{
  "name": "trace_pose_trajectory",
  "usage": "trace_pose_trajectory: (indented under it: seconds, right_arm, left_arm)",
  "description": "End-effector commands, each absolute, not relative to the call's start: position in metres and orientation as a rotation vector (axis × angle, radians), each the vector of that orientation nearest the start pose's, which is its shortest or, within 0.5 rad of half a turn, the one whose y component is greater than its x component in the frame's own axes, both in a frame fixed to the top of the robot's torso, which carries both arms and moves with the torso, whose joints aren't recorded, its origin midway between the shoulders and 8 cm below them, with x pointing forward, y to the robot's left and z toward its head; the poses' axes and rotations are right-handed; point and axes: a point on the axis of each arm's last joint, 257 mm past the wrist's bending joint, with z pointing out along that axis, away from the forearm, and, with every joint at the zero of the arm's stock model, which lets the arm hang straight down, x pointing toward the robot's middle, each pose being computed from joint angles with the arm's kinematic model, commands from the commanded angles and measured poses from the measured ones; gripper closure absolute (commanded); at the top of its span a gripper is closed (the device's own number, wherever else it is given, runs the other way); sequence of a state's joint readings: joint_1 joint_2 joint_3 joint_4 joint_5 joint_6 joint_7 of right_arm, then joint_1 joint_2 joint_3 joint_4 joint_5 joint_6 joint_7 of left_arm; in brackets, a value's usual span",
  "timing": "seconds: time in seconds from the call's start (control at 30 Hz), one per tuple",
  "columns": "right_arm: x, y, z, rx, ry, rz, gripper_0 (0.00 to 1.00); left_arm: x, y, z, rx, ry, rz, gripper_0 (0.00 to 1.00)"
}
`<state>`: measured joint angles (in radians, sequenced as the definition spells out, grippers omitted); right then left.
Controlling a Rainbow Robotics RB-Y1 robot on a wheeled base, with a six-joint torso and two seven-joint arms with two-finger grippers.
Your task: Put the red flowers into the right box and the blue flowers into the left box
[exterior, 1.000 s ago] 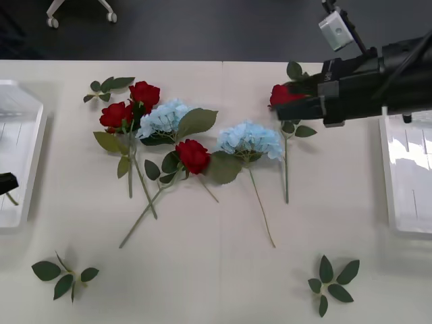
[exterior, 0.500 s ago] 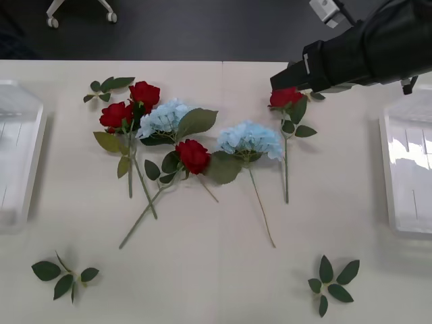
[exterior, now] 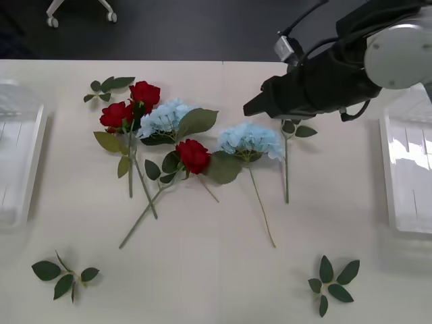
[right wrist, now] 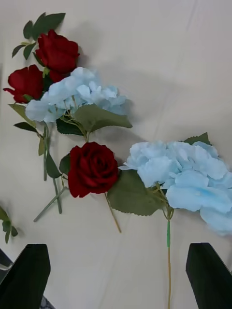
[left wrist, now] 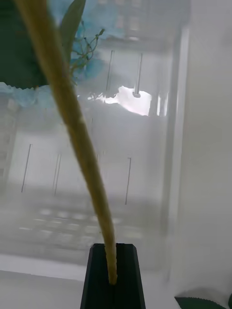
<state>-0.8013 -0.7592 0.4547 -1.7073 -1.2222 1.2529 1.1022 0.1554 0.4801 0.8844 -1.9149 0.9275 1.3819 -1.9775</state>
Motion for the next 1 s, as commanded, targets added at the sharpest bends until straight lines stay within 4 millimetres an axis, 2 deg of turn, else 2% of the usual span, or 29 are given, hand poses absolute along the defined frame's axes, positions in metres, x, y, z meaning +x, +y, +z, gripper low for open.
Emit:
trace_pose_trajectory:
  seconds: [0.03, 0.13, 0.17, 0.33, 0.57, 0.83, 0.93, 1.0]
  right_arm:
    - [0.514, -0.076, -0.133, -0.215, 2.511, 0.713, 0.17]
    - [0.518, -0.077, -0.141, -0.148, 2.529, 0.707, 0.17]
    - [0.521, -0.08, -0.148, -0.072, 2.546, 0.695, 0.17]
    - [0.527, -0.09, -0.159, 0.061, 2.563, 0.655, 0.17]
    - [0.539, -0.113, -0.169, 0.285, 2.573, 0.633, 0.17]
    - [0.551, -0.14, -0.191, 0.368, 2.586, 0.546, 0.17]
    - [0.554, -0.148, -0.197, 0.385, 2.587, 0.519, 0.17]
    - [0.557, -0.152, -0.202, 0.398, 2.584, 0.507, 0.17]
  left_arm:
    - [0.359, 0.569, -0.187, -0.268, 2.249, 0.071, 1.0]
    - [0.365, 0.573, -0.19, -0.279, 2.258, 0.087, 1.0]
    - [0.372, 0.577, -0.192, -0.287, 2.266, 0.101, 1.0]
    - [0.389, 0.582, -0.2, -0.305, 2.283, 0.13, 1.0]
    - [0.413, 0.589, -0.213, -0.328, 2.304, 0.184, 1.0]
    - [0.436, 0.6, -0.236, -0.351, 2.323, 0.241, 1.0]
    - [0.438, 0.602, -0.241, -0.359, 2.33, 0.248, 1.0]
    - [0.437, 0.601, -0.243, -0.357, 2.335, 0.247, 0.94]
